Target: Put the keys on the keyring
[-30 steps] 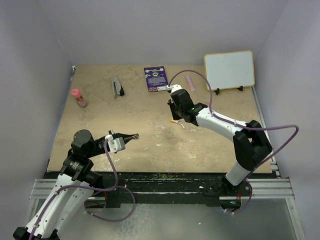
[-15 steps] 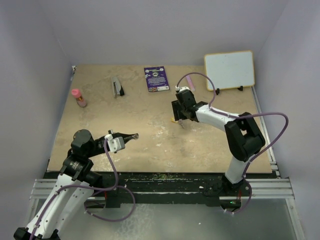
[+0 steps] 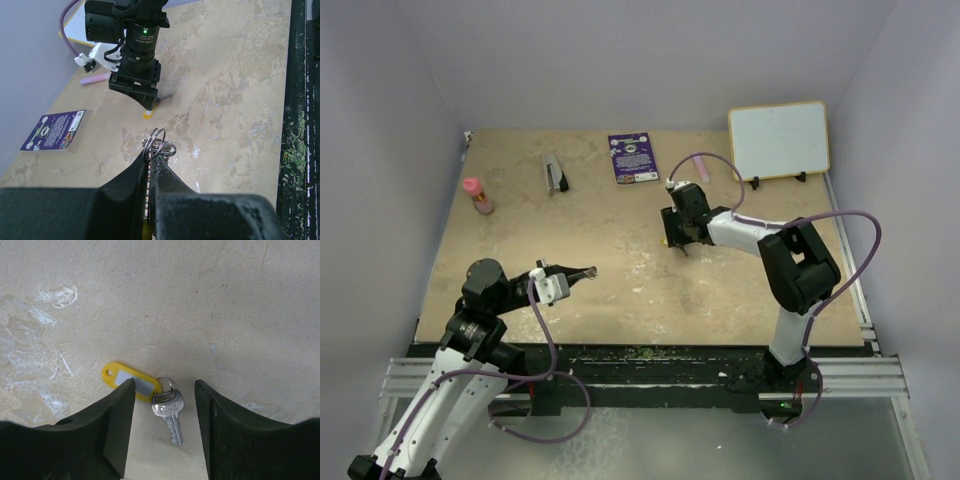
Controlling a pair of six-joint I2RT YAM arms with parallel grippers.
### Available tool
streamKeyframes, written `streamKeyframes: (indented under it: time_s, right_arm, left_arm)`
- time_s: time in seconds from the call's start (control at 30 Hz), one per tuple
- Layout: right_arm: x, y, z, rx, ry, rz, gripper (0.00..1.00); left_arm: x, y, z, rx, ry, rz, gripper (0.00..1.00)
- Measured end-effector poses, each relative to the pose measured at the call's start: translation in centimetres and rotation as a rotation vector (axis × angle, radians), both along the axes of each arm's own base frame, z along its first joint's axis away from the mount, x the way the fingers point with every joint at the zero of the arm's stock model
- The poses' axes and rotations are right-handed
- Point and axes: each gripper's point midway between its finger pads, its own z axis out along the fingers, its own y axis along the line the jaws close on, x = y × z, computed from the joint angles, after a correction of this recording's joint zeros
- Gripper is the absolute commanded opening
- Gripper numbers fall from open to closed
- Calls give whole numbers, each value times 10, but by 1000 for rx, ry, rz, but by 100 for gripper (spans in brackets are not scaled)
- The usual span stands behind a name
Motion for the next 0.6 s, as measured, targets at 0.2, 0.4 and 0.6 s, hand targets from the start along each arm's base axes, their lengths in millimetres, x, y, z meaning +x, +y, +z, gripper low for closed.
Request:
streamKeyframes:
  time_s: [0.2,0.4,0.6]
  right_arm:
    - [1,-2,-1,8,-25,-7,27]
    - [1,-4,4,11,-46,-19,0]
    - [-7,-12,-1,-17,-32,-31,0]
  left_arm:
    - [0,0,-4,3,8,2,3]
    - [1,0,-6,5,14,2,3]
    - [1,0,-7,5,15,2,3]
